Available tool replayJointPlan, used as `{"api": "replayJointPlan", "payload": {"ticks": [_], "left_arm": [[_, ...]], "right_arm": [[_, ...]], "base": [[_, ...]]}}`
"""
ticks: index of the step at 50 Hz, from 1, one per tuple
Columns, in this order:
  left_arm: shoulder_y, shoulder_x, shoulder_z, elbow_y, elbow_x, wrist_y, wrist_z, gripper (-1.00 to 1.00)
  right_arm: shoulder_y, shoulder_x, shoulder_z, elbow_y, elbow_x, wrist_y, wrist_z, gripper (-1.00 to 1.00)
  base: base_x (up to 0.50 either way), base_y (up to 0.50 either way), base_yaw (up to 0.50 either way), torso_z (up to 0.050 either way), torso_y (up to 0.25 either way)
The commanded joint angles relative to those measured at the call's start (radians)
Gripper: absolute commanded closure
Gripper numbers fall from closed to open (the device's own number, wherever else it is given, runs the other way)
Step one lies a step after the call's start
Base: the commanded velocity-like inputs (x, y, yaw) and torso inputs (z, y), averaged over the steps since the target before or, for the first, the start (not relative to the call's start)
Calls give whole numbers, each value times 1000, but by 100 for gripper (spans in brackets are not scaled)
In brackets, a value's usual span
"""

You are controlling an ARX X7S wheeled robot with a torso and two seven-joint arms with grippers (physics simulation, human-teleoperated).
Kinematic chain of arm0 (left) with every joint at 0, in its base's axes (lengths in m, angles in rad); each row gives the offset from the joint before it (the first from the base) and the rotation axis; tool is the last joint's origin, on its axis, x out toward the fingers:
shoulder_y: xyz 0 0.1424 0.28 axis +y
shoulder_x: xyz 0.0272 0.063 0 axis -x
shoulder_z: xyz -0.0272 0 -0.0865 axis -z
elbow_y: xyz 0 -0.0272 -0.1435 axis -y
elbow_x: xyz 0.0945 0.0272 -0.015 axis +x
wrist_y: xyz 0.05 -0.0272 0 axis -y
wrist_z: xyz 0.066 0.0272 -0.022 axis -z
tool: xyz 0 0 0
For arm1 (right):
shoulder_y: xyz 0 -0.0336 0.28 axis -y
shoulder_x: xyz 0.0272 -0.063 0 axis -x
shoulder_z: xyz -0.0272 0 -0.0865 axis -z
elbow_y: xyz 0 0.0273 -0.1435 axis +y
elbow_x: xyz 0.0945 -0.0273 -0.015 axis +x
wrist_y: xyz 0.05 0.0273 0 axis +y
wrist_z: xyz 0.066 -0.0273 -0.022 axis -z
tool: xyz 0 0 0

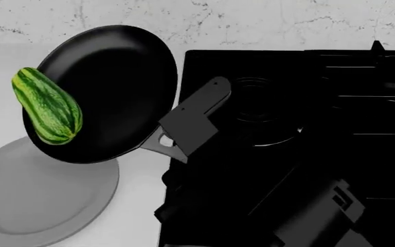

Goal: Pick up the pan and dump the vegetables in it onto the plate. Then return the pan to the stove.

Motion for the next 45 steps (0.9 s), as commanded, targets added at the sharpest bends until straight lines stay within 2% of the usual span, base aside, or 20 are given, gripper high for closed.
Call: {"api": "replayJointPlan", "payload": {"ticks": [1,2,3,17,18,24,29,45], "left_arm": [[35,0,16,-1,9,64,39,-100],[37,0,18,-4,9,68,40,-100],[38,0,19,-8,10,75,42,-100],[83,0,61,-73,44,179,72,-100],[86,0,64,-77,38,195,85,-100],[116,0,93,-102,54,281,129,-100],[120,0,97,-112,50,296,147,-100],[136,0,112,-132,53,343,181,-100]], "right_arm": [[69,17,1,-53,-240,30,45,100],[97,17,-53,-63,-272,57,52,100],[98,10,-30,-69,-251,66,48,100],[244,-22,-195,-88,-340,123,32,100],[250,-29,-166,-109,-315,150,29,100],[352,-26,-291,-123,-371,214,20,100],[406,-31,-361,-126,-402,238,16,100],[539,-63,-366,-170,-393,295,-22,100]], "base": [[0,0,0,0,0],[0,0,0,0,0],[0,0,0,0,11],[0,0,0,1,2],[0,0,0,0,0],[0,0,0,0,4],[0,0,0,2,2],[0,0,0,1,3]]}}
